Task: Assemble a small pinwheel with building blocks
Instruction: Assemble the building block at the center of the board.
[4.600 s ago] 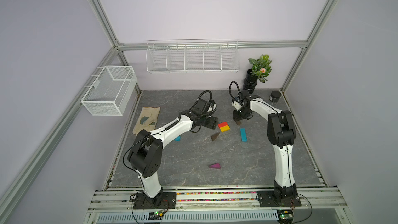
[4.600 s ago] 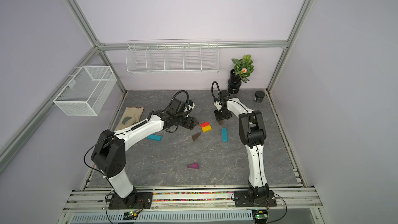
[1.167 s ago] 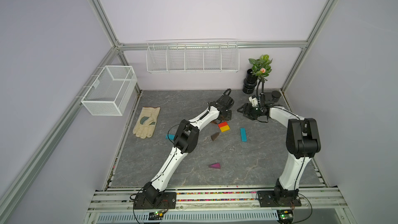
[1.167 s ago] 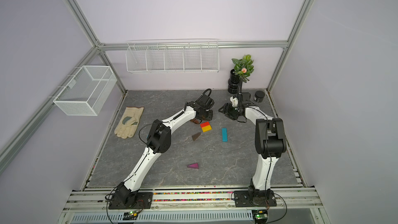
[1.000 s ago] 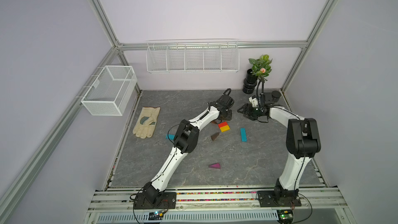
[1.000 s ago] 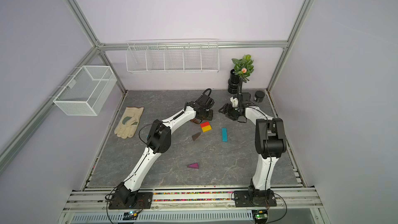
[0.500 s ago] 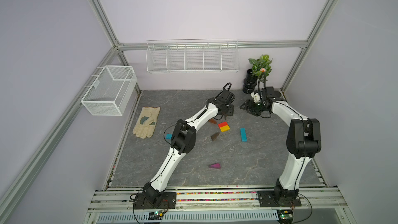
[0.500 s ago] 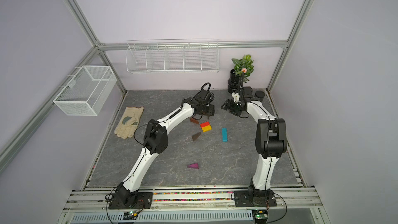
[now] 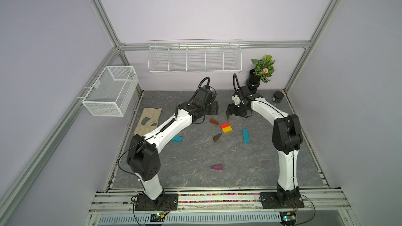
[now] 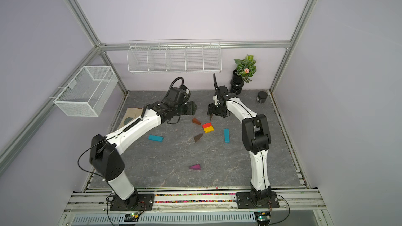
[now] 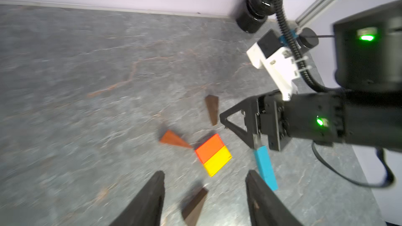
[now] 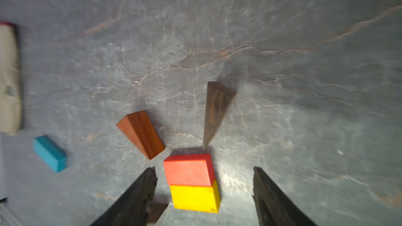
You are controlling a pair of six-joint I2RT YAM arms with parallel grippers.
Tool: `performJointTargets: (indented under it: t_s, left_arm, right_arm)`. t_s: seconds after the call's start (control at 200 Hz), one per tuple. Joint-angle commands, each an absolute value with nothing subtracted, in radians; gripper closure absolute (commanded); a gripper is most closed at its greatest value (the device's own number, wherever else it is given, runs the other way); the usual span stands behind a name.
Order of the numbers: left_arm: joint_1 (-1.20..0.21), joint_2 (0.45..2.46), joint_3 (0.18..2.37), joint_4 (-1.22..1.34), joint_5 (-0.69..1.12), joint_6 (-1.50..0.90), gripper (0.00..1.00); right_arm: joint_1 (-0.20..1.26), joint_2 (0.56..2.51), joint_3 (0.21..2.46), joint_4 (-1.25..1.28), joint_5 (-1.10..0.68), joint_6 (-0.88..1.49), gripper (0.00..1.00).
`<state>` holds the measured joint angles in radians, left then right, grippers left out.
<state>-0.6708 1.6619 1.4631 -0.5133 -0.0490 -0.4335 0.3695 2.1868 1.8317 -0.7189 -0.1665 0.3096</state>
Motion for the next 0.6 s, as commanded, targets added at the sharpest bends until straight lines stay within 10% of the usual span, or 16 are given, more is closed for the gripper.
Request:
performJointTargets:
  t_s: [0.0,0.595]
  left_arm:
    - [-0.662,1.547,1.293,-0.491,-0.104,-0.453,0.37]
    - [-0.658,1.242,0.894,-0.512,-0.204,-0.546,0.37]
  right_arm:
    - [0.397,2.266,1.936,-0.822,-0.061,0.293,0.28]
    - [0.436,2.392,2.083,-0.916,0.043,0.316,0.55]
